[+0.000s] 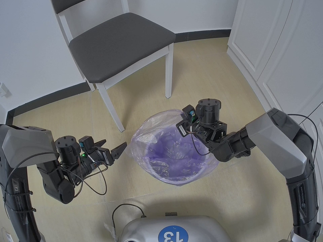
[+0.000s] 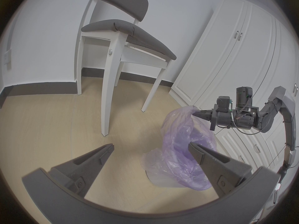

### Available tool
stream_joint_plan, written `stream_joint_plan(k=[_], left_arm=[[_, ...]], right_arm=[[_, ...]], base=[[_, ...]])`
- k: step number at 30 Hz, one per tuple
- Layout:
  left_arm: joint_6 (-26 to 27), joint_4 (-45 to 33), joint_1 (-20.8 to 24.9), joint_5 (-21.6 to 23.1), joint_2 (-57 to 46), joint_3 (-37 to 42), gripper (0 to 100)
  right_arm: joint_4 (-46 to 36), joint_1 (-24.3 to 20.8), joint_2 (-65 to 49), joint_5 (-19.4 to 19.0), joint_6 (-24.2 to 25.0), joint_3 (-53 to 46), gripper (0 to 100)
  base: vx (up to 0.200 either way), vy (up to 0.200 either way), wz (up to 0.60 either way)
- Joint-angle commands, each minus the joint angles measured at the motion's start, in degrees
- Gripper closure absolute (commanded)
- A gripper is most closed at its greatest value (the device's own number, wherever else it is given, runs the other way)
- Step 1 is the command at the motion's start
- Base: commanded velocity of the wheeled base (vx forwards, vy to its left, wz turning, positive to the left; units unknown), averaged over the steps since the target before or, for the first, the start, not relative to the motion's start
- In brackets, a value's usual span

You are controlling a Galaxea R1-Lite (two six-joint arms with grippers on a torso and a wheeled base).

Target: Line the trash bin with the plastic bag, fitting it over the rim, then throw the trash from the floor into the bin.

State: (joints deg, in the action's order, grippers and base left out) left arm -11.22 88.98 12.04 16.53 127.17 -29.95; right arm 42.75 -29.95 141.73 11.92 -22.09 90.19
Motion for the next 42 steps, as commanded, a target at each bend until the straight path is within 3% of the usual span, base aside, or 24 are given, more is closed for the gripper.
stream_joint_plan(k=[1, 4, 5, 9, 15, 20, 29, 42], left_arm=[[-0.03, 1.02, 0.17, -0.01, 0.09, -0.02, 0], [-0.03, 1.02, 0.26, -0.01, 0.18, 0.07, 0], [-0.03, 1.02, 0.35, -0.01, 0.18, -0.02, 0], [-0.03, 1.02, 1.05, -0.09, -0.08, -0.81, 0], [0.32, 1.02, 3.86, -2.12, 0.18, -1.51, 0], [1.72, 0.14, 6.94, -2.64, 0.44, -5.12, 0], [4.89, -19.19, 7.91, -3.7, 0.36, -18.48, 0], [4.89, -26.49, 6.15, -3.79, 6.25, -28.67, 0]], right_arm=[[-0.74, 0.51, 3.38, 0.12, 0.29, 3.77, 100], [-0.92, 0.68, 3.73, 1.61, 0.2, 4.21, 100], [-1.0, 0.68, 3.73, 2.23, 0.2, 4.3, 0], [1.19, -0.11, 3.73, 2.84, 3.02, 4.91, 0], [0.31, -0.19, -0.22, 2.84, 3.19, 0.87, 0], [-3.47, -0.11, -9.63, 2.32, 3.19, -13.02, 0], [-2.85, 2.97, -13.5, 2.84, 3.19, -20.23, 0], [-0.74, 6.66, -12.09, 3.02, 3.72, -21.1, 0]], base=[[0.0, 0.0, 0.0], [0.0, 0.0, 0.0], [0.0, 0.0, 0.0], [0.0, 0.0, 0.0], [0.0, 0.0, 0.0], [0.0, 0.0, 0.0], [0.0, 0.0, 0.0], [0.0, 0.0, 0.0]])
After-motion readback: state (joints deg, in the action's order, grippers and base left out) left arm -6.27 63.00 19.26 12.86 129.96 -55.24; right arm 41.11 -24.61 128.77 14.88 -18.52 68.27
